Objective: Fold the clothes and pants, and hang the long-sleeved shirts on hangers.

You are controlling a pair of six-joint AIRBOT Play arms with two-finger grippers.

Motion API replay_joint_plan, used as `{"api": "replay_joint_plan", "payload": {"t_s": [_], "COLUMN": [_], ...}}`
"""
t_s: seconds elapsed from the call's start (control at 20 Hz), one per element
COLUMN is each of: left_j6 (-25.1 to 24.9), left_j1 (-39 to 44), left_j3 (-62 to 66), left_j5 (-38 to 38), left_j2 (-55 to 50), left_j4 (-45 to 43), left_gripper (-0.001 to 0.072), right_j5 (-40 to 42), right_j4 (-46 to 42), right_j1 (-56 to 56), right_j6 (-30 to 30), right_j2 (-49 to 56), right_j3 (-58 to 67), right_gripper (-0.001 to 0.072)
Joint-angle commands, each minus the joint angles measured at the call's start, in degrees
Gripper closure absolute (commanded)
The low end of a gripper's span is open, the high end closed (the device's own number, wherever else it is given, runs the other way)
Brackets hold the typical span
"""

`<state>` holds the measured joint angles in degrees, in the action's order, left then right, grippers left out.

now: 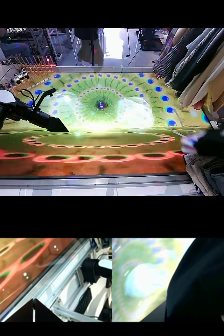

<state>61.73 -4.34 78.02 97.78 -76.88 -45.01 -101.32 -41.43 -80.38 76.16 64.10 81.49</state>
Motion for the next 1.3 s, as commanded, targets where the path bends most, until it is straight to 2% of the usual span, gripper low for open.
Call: {"api": "replay_joint_plan", "payload": {"t_s": [0.0, 0.1, 0.25, 0.3, 0.4, 0.45, 0.5, 0.55, 0.65, 0.7, 0.8, 0.85, 0.9, 0.95, 1.0, 1.05, 1.15, 1.25], "left_j6": [-0.68, -0.44, -0.42, -0.13, 1.51, 2.49, 4.04, 4.98, 5.64, 7.15, 14.60, 20.02, 25.29, 27.78, 27.93, 27.85, 27.87, 27.89], "left_j1": [-0.07, -0.04, -0.04, -0.04, -0.07, -0.07, -0.07, -0.07, -0.07, -0.07, -0.07, -0.07, -0.07, -0.09, -0.09, -0.04, 0.02, 0.00], "left_j3": [0.00, 0.00, 0.00, 0.00, 0.00, 0.00, 0.00, 0.00, 0.00, 0.02, 0.44, 0.61, 0.61, 0.61, 0.59, 0.44, -0.11, -0.11], "left_j5": [0.22, 0.20, 0.20, 0.17, 0.22, 0.22, 0.22, 0.22, -0.02, -0.44, -2.69, -4.85, -8.31, -12.98, -18.18, -24.50, -37.18, -44.50], "left_j2": [-0.04, -0.04, -0.04, -0.04, -0.04, -0.04, -0.04, -0.04, -0.04, -0.04, -0.04, 0.35, 1.53, 3.58, 6.12, 9.11, 13.77, 15.65], "left_j4": [-0.02, 0.02, 0.09, 0.17, 0.26, 0.24, 0.22, 0.11, -2.78, -7.74, -29.27, -42.88, -54.88, -60.00, -59.19, -55.58, -50.01, -49.55], "left_gripper": [0.0694, 0.0694, 0.0693, 0.0694, 0.0694, 0.0691, 0.0635, 0.0550, 0.0542, 0.0542, 0.0543, 0.0543, 0.0543, 0.0542, 0.0542, 0.0543, 0.0543, 0.0542], "right_j5": [-4.17, -1.84, 10.43, 12.90, 17.11, 19.37, 20.96, 22.71, 26.23, 28.00, 30.08, 27.47, 23.63, 20.06, 17.88, 16.22, 16.17, 21.40], "right_j4": [-19.08, -29.62, -36.37, -38.16, -39.67, -39.74, -39.36, -38.49, -32.98, -27.41, -14.25, -10.86, -10.88, -11.78, -12.46, -13.03, -15.76, -19.67], "right_j1": [-14.64, -17.22, -17.18, -17.05, -17.07, -17.05, -17.05, -16.41, -13.33, -10.88, -3.37, 2.08, 7.80, 14.27, 20.79, 26.60, 37.29, 44.48], "right_j6": [-5.20, -5.49, -7.89, -7.82, -8.15, -8.90, -8.90, -8.96, -9.33, -10.10, -10.14, -10.10, -10.08, -9.38, -8.50, -8.11, -8.11, -7.96], "right_j2": [-1.07, -0.37, 1.09, 1.57, 2.34, 2.32, 2.32, 2.32, 2.34, 2.34, 2.58, 3.21, 4.00, 4.48, 4.48, 4.48, 4.48, 4.48], "right_j3": [-3.67, -5.86, -10.71, -12.33, -12.76, -11.96, -10.36, -8.20, -3.56, -1.95, -1.40, -1.40, -1.46, -2.49, -4.57, -6.86, -11.54, -13.57], "right_gripper": [0.0697, 0.0695, 0.0689, 0.0570, -0.0008, 0.0005, 0.0005, 0.0006, 0.0012, 0.0015, 0.0016, 0.0017, 0.0017, 0.0022, 0.0116, 0.0287, 0.0699, 0.0691]}}
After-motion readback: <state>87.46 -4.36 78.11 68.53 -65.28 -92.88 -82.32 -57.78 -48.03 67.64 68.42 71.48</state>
